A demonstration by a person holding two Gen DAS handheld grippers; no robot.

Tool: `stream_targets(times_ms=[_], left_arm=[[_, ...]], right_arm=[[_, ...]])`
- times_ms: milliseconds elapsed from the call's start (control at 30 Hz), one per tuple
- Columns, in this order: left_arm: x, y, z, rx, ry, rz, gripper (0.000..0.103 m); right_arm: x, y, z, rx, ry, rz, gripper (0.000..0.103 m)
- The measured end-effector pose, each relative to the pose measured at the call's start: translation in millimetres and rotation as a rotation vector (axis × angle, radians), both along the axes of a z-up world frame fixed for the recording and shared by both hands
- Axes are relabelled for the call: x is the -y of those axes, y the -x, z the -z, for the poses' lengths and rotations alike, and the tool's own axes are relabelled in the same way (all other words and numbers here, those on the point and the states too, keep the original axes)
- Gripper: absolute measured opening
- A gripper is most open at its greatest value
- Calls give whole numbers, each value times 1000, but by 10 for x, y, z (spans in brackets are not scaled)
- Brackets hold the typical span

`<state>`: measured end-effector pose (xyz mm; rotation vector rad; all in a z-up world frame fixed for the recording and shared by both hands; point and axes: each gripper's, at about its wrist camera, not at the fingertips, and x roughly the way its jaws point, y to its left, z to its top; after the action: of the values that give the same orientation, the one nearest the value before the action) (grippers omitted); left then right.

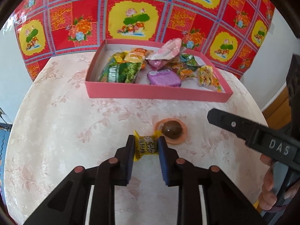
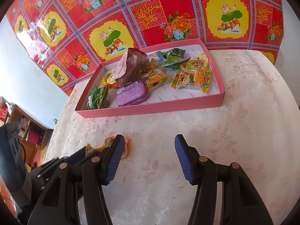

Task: Organize snacks
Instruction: 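Grasp the yellow candy pack with the left tool while the right tool grasps the brown chocolate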

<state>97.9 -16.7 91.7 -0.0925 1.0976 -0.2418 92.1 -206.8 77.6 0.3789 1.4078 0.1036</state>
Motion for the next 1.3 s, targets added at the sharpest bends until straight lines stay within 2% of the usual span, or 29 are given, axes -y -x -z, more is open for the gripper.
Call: stream_targets(times_ms=[433, 567, 900, 1033, 1300], left_arm=[[-358, 9, -80, 28, -18, -94, 21], [-407, -8, -32, 14, -22, -100, 22], [-482, 14, 68, -5, 6, -99, 32], [-471, 27, 74, 5, 4, -90, 33], [-486, 23, 81, 17, 16, -87, 33]], right_arm=[[-247, 2, 67, -15, -16, -77, 57], [-371, -1, 82, -13, -17, -123, 57], [-605, -22, 156, -11, -1, -191, 57], [-652, -26, 200, -15, 11, -198, 57], [-680, -32, 210, 34, 32, -204, 57]])
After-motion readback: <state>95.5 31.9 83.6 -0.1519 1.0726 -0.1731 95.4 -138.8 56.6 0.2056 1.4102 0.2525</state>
